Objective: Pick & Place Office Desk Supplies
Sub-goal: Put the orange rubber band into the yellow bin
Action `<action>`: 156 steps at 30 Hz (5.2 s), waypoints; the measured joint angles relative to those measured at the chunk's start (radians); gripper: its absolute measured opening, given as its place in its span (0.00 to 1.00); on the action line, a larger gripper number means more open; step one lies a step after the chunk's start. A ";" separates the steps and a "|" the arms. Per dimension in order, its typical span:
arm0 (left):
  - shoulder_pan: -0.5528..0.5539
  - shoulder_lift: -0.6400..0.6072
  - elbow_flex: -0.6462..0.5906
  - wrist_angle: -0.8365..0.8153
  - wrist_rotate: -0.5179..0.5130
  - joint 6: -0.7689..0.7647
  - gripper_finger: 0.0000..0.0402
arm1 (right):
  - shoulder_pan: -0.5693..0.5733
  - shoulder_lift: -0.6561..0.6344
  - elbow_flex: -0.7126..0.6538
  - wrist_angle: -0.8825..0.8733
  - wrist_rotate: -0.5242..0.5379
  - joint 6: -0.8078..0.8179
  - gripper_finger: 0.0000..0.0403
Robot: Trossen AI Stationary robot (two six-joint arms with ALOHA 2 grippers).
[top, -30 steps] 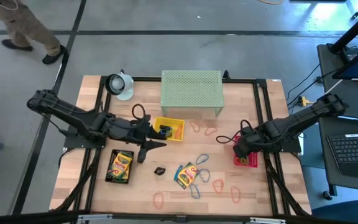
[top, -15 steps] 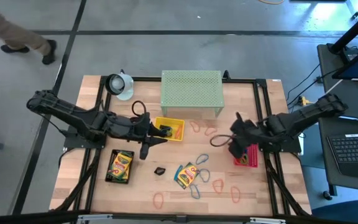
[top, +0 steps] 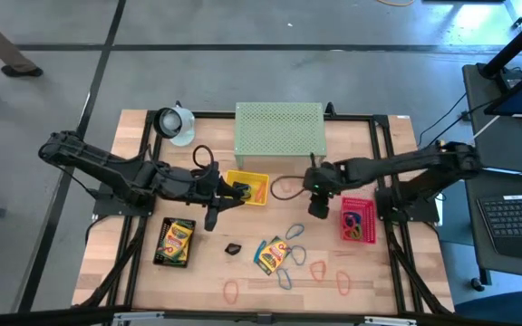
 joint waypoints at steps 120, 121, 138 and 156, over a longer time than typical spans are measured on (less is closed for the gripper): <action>0.025 -0.032 0.001 -0.150 0.115 -0.031 0.26 | -0.109 0.403 0.458 0.203 -0.159 -0.038 0.37; 0.025 -0.032 0.001 -0.150 0.115 -0.031 0.26 | -0.102 0.392 0.458 0.150 -0.128 -0.073 0.36; 0.025 -0.032 0.001 -0.150 0.133 -0.034 0.26 | -0.092 0.374 0.285 0.109 -0.012 -0.295 0.32; 0.025 -0.032 0.000 -0.154 0.142 -0.033 0.26 | -0.095 0.451 0.233 0.149 0.024 -0.376 0.30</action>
